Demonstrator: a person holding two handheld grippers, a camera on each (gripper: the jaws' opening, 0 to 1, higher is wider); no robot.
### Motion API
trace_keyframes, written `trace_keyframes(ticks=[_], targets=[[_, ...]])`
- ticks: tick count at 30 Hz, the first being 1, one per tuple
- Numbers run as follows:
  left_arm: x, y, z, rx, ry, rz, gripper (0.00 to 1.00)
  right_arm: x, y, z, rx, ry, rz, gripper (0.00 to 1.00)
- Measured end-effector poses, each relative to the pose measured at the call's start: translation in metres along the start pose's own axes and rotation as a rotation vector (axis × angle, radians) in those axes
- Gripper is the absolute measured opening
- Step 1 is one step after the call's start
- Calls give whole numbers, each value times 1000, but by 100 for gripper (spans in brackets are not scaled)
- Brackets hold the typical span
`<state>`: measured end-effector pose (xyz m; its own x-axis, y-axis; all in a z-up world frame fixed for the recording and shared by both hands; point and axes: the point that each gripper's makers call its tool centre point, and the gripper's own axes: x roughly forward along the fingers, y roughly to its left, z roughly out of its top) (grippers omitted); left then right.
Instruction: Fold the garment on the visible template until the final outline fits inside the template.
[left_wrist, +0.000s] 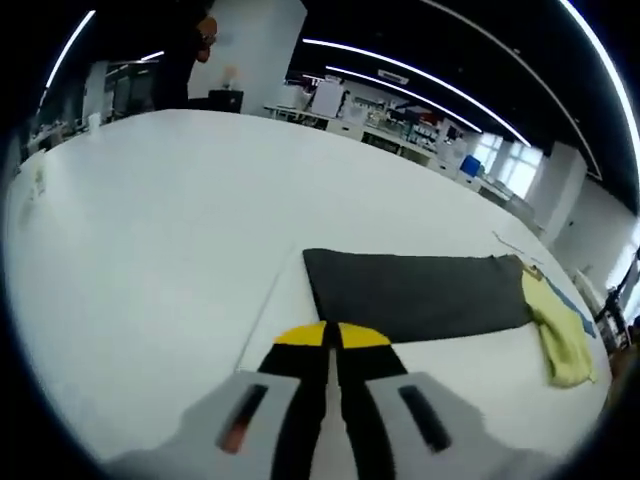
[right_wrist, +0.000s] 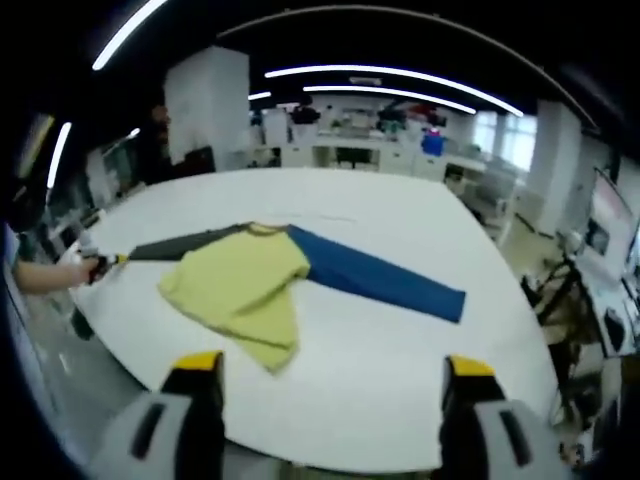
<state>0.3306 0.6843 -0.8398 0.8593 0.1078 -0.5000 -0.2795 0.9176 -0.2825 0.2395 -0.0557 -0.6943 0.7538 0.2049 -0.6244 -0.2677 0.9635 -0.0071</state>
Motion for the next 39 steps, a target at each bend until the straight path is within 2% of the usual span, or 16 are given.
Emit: trace_keyframes(ticks=[6,8,13,15,19,21,28,29,37,39], targets=[[1,-2,5,-1,5,-20,0,-1,3,-6,-1,16,7,90],[-1,-3,4,-25,3,-41,1,-2,3,-7,-2,19,7,90],[-7,-14,8,-13,-24,-125,19,-1,3,-10,9,9,11,90],[-12,-16,6,-5,-25,-136,26,1,3,-12,13,14,16,90],[-31,-34,5,-16,-50,-201,39,4,5,-15,18,14,31,90],[-32,-41,3,-22,-50,-229,44,6,4,-15,22,8,35,90],[-52,-74,-5,-8,-45,-322,50,12,1,-16,41,-12,56,90],[-57,-84,-5,-19,-41,-358,50,12,3,-17,45,-15,58,89],[-74,-113,-11,9,-23,-412,48,13,1,-32,78,-28,91,88],[-83,-128,-13,19,-20,-429,48,13,0,-35,78,-28,102,88]])
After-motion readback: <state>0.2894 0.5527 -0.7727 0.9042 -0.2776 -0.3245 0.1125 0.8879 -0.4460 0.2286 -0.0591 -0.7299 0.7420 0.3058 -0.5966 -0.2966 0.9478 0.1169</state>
